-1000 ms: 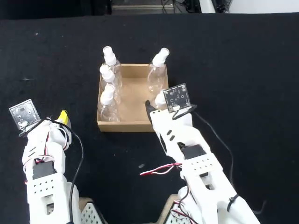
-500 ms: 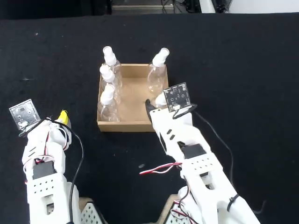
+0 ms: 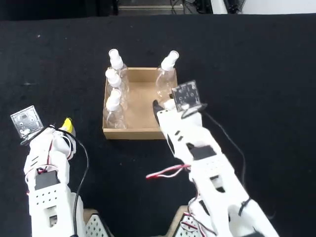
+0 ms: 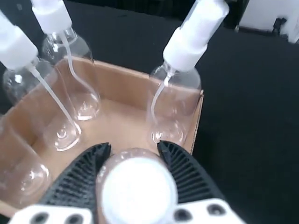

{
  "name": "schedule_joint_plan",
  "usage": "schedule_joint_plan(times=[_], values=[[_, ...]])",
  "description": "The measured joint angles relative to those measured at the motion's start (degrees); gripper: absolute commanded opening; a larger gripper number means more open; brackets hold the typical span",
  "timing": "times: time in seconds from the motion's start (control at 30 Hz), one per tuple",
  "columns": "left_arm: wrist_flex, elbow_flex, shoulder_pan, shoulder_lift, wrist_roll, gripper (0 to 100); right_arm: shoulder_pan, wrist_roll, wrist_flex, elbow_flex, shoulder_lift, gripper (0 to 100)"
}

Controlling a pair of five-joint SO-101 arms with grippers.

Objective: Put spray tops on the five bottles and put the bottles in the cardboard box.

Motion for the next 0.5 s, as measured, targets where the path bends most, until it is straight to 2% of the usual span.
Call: schedule_joint_plan(times=[0.2,0.5], values=[[0.0,0.0,0.0,0.0,0.0,18,0.0,0.09,8.44,-8.18,3.96,1.0],[0.0,0.0,0.0,0.0,0.0,18,0.18,0.0,9.76,-9.32,4.13,1.1]])
